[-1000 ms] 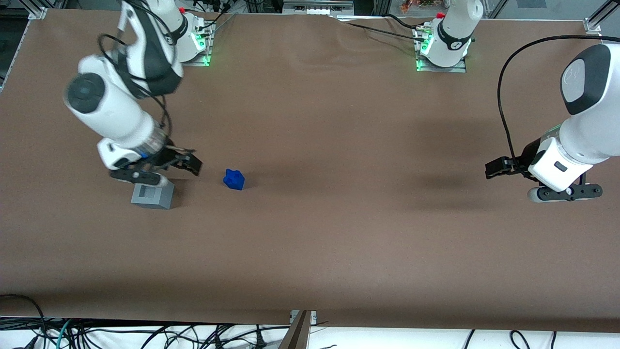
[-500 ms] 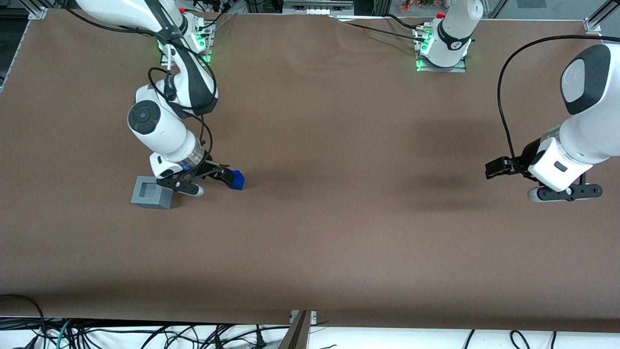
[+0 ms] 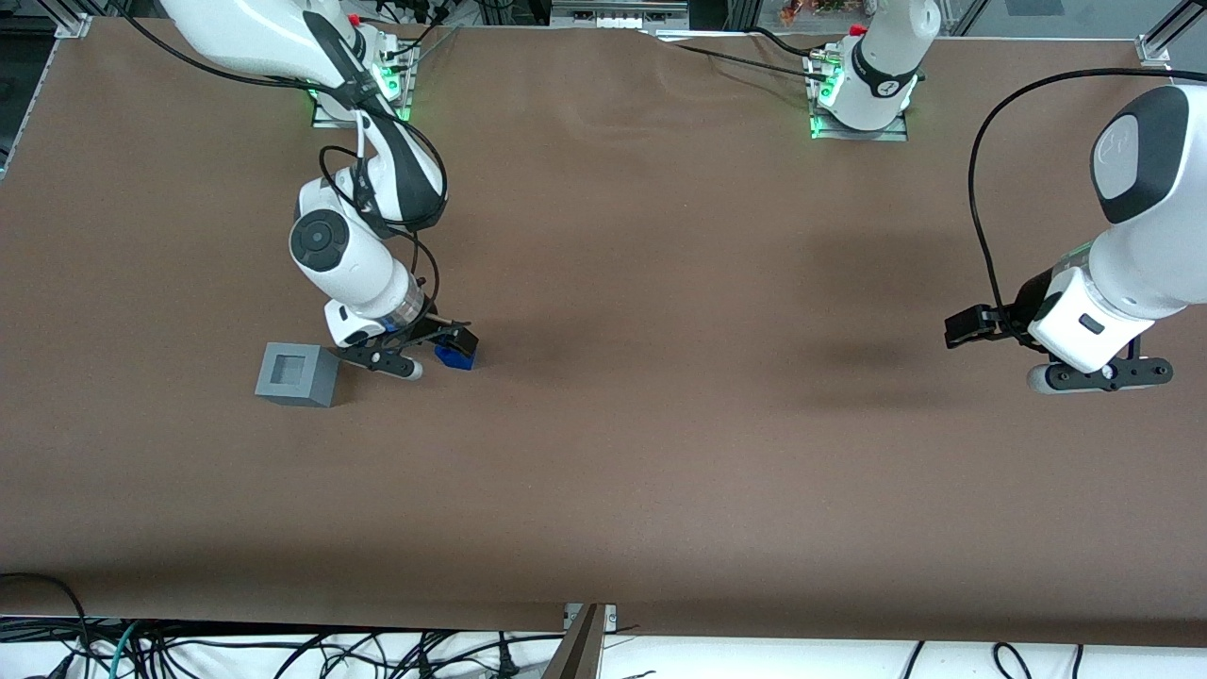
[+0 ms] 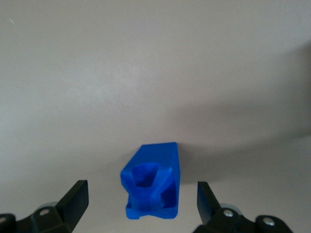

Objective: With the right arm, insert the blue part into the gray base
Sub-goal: 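Close the right gripper on the blue block and lift it, then carry the blue block over the gray base's opening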

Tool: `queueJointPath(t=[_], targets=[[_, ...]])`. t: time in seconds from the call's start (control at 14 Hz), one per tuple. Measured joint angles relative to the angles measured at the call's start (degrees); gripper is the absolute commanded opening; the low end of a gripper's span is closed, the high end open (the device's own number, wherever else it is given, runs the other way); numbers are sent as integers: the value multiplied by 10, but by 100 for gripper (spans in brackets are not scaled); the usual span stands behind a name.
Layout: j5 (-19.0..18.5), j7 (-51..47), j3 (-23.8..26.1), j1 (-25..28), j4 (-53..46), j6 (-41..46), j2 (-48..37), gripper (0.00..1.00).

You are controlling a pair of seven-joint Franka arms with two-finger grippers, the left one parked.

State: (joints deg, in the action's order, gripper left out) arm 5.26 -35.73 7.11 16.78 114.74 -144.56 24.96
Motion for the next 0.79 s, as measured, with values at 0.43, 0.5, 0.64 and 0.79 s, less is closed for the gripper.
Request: queueJointPath(t=[0.43, 0.5, 0.64, 0.79], targets=[[0, 0, 1, 1, 16, -6, 12, 40], [0, 0, 1, 1, 16, -7, 12, 15], [0, 0, 1, 1, 16, -8, 11, 0], [0, 0, 1, 1, 14, -9, 10, 0]])
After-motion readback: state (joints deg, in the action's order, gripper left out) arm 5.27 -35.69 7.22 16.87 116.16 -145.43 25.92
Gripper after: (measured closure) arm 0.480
